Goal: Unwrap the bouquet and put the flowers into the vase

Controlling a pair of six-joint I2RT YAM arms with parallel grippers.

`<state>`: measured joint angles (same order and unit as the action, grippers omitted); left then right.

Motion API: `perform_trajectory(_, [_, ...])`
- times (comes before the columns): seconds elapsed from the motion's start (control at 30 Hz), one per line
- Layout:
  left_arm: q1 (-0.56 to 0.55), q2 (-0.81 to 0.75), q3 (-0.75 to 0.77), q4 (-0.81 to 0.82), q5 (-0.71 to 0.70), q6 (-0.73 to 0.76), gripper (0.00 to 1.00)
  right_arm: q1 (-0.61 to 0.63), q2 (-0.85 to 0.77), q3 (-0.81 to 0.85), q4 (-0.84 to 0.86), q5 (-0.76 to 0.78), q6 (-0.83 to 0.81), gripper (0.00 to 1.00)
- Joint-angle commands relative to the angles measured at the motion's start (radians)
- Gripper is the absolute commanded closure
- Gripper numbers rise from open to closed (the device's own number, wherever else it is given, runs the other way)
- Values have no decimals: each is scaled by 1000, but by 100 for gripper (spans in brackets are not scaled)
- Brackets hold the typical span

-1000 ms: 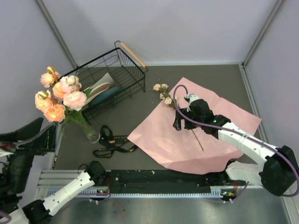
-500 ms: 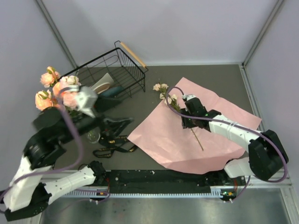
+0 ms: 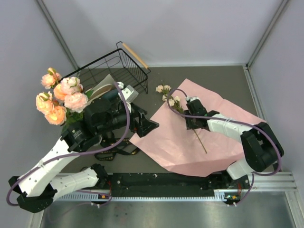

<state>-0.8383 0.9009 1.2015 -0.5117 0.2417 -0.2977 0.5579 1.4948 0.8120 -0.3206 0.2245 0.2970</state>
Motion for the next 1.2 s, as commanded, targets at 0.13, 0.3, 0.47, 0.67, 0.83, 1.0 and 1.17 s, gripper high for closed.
perform_trajectory(0.13, [-1, -45, -45, 71, -24, -49, 5, -72, 16, -19, 146, -113, -16, 60])
perform_trajectory(0.3, [1, -34, -39, 70, -19, -57, 5, -79, 42, -27, 160, -139, -13, 72])
perform_trajectory(0.47, [-1, -30, -39, 67, -13, -64, 5, -81, 64, -14, 147, -139, -10, 78])
perform_trajectory(0.67, [-1, -30, -43, 67, -15, -70, 5, -79, 105, 13, 117, -142, -9, 78])
perform_trajectory(0.83, [-1, -14, -43, 67, -12, -78, 5, -81, 108, 41, 94, -122, -18, 96])
perform_trajectory(1.0, [1, 0, -37, 67, -45, -92, 5, -62, -54, 65, 68, -123, -53, 100])
perform_trajectory(1.17, [1, 13, -28, 81, -81, -107, 1, -42, -267, 105, 31, -216, -75, 100])
